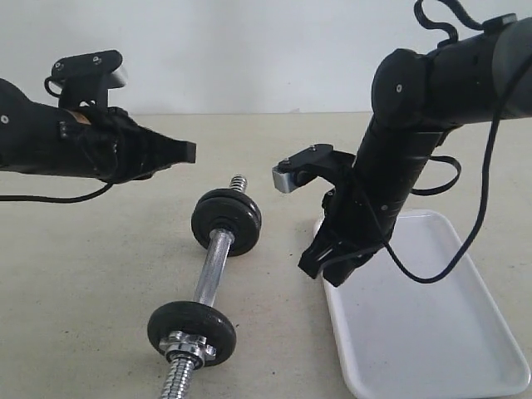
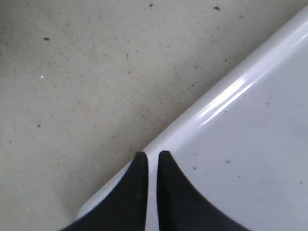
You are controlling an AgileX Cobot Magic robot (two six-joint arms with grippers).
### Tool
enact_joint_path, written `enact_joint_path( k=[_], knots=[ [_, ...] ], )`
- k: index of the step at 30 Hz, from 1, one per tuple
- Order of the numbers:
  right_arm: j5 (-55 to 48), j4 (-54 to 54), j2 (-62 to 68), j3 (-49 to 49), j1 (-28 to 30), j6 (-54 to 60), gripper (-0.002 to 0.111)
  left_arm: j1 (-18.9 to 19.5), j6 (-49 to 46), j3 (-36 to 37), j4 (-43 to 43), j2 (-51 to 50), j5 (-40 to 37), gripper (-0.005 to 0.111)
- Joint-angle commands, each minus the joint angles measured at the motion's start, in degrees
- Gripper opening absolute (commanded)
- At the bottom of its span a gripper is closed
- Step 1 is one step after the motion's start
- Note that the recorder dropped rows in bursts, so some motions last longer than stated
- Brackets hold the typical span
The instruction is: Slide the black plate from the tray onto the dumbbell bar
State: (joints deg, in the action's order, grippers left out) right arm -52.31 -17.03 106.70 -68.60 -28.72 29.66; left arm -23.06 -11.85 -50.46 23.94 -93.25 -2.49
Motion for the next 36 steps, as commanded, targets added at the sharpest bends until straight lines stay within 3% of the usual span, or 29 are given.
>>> enact_joint_path(
  k=[1,6,14,24,36],
  knots=[
    [4.67,4.56,-0.88,0.12,0.19,-5.2,0.002,1.9,-9.2,-0.07,-6.14,1.73,-10.1,0.004],
    [6.96,10.59,-0.88,0.12,0.19,-13.45,0.002,2.46,-9.53,-0.07,-12.16,1.83,-18.95,0.004],
    [6.65,9.46,-0.88,0.12,0.19,-14.32,0.002,2.46,-9.53,-0.07,-14.51,1.83,-27.05,0.004],
    [11.93,10.49,-0.88,7.38,0.19,-14.65,0.002,2.46,-9.53,-0.07,-14.35,1.83,-29.25,0.004],
    [19.21,10.1,-0.88,11.93,0.19,-18.78,0.002,2.46,-0.73,0.75,-9.48,1.83,-30.32,0.004]
  ],
)
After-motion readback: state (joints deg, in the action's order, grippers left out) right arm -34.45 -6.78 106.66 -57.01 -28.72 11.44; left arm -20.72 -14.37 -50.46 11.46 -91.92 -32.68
